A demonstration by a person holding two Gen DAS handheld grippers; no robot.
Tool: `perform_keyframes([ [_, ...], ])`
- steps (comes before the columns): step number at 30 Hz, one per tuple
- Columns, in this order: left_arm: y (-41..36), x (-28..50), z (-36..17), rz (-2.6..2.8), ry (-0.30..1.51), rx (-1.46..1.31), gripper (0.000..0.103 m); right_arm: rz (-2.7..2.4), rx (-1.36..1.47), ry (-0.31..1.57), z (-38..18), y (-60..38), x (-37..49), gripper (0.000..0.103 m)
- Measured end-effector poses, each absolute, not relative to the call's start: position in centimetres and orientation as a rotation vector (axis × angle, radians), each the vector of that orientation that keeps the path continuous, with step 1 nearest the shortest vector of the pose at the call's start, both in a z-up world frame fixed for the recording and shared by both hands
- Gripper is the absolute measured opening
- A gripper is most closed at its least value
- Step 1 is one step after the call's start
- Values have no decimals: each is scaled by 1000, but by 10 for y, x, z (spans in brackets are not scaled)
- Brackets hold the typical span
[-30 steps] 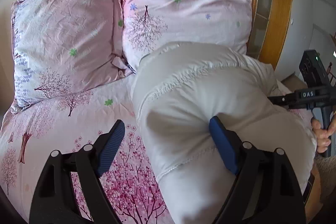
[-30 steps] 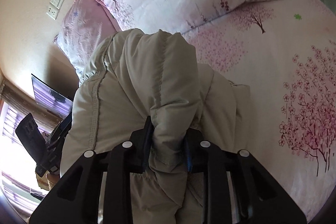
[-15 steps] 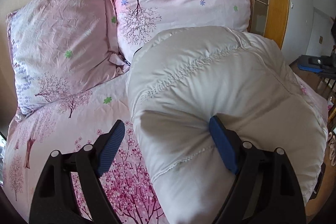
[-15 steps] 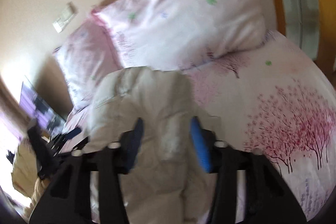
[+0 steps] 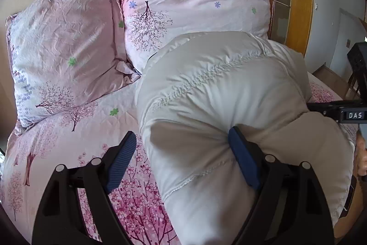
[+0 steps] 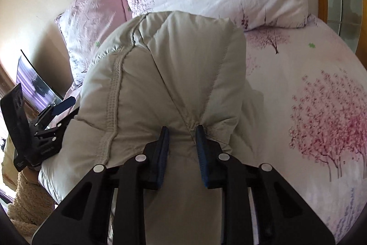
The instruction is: Fold large clothes
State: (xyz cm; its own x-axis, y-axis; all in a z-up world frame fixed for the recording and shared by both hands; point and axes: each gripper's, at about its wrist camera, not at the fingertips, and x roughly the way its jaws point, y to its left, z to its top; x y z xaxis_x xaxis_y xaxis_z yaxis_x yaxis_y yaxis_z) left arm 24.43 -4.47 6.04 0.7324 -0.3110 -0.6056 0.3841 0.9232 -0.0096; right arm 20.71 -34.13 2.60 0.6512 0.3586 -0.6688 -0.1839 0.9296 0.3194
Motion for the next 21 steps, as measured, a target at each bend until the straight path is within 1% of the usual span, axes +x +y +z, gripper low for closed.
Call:
perform_keyframes([
  [11, -42, 250, 58, -421, 649, 83, 83, 342, 276, 835, 12, -346, 210, 25],
  [16, -19, 264, 76, -468, 665, -47, 82, 338, 259, 861, 15, -344, 215, 24],
  [18, -20, 273, 77, -425, 654, -3, 83, 339, 255, 863, 15, -344, 217, 24],
  [21, -32, 282, 72, -421, 693, 56, 85, 323, 245, 868, 22, -343, 217, 24],
])
